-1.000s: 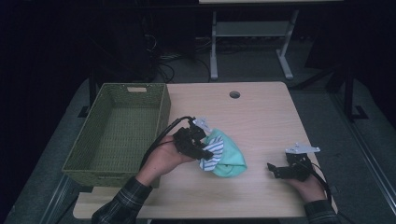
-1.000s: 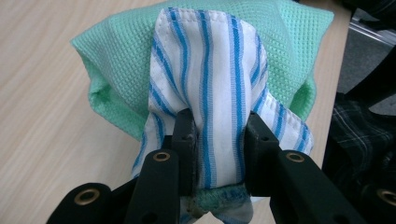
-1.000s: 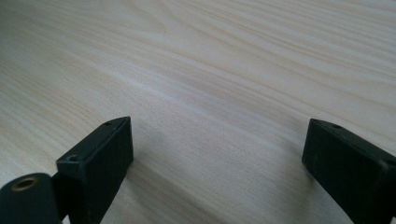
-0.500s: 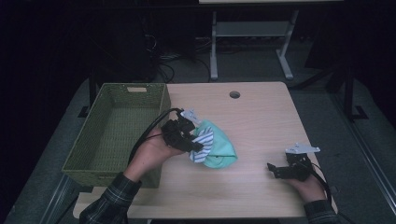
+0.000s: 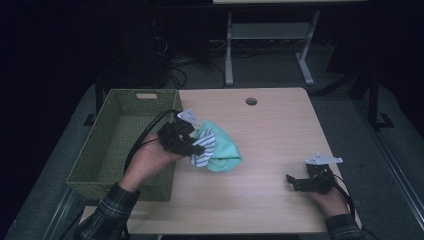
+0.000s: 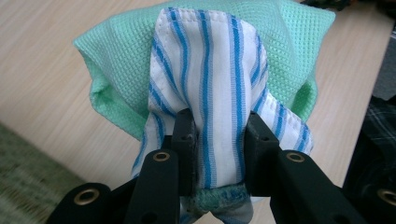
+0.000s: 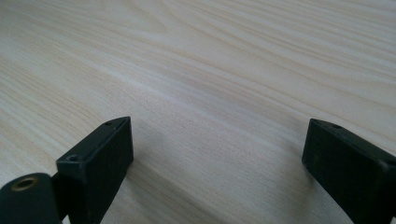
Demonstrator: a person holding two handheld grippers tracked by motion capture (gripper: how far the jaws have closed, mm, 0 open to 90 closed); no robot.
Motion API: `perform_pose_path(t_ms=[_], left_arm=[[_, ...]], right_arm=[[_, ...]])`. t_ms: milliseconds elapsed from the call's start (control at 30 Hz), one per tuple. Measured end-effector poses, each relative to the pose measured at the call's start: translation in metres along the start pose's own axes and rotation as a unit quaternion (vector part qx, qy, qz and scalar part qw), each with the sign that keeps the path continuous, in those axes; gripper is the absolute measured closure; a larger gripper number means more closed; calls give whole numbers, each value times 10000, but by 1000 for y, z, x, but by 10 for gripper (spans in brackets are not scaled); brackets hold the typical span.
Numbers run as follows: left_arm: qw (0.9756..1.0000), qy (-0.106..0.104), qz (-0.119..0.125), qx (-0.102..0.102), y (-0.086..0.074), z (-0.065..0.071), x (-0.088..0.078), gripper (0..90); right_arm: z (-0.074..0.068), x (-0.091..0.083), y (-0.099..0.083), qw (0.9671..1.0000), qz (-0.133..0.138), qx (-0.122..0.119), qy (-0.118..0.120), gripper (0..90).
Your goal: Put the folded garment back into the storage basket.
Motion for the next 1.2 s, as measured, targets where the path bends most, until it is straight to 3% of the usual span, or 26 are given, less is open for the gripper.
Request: perform_pose_path(t_ms=[100,533,767,1067,1200], left_arm=[[9998,174,1,-127,-8,-9,-6,695],[9969,568,39,-542,-34,-38,-25,693],[9925,907,46,-815,-54,-57,-42,693],[9870,1093,1,-1182,-76,-76,-48,691],[9828,1193,10,-1412,-88,-85,-51,691]], right_arm=[[0,0,0,10000,2,-11,3,80],[0,0,0,10000,2,3,3,81],[0,0,0,10000,1,-2,3,80],[0,0,0,10000,2,-3,2,80],[0,0,0,10000,1,-1,2,80]])
Point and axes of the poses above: each handheld gripper's, and its own axes: x roughly forward along the jaws, y roughly out of its top, z roughly to its right, the point moved 1 cm from there along x, roughly forward along the jaws, and after that the axes turned 9 degrees about y, right-handed, at the moved point
